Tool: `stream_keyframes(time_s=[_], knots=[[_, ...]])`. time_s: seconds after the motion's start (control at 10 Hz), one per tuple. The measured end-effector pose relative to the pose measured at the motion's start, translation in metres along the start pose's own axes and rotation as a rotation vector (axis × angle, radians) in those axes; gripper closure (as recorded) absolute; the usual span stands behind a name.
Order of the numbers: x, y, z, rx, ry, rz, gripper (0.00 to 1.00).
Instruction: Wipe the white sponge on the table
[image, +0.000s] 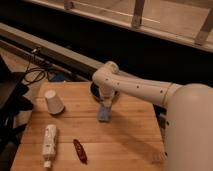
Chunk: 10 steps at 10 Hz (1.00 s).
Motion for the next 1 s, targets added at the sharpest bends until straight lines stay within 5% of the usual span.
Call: stream_keyframes(time_s=[0.3,0.5,1.0], knots=[[-0.025,0.023,0.004,-0.032,0.002,-0.032,0.98],[-0.017,0.028,-0.001,-0.031,0.009,0.013,0.98],[0.071,-0.004,-0.026,0.010,0.058,0.085,0.98]])
